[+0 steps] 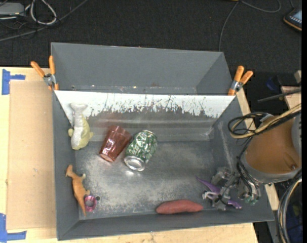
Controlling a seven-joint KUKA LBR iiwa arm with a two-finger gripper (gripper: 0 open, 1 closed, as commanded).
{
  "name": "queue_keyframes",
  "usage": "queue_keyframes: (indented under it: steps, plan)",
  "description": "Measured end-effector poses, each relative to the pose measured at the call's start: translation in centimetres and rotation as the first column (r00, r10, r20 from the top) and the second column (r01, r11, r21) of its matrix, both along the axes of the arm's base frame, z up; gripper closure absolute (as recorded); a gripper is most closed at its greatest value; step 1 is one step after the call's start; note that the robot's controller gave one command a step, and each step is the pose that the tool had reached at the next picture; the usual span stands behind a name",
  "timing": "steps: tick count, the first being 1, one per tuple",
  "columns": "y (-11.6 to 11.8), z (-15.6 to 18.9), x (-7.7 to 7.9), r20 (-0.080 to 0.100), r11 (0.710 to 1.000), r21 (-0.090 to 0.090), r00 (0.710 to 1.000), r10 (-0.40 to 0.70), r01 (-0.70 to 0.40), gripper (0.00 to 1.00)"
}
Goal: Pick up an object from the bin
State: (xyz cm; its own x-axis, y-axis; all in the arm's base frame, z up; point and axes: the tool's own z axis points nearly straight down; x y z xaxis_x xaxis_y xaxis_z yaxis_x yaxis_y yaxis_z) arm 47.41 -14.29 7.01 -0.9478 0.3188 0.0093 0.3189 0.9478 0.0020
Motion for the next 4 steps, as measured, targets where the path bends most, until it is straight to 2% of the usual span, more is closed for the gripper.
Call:
queue_keyframes:
  steps: [4]
  plan:
    - [0.0,3.6,-0.2,-0.005,1.0,0.002,1.0,0.003,-0.003,1.0]
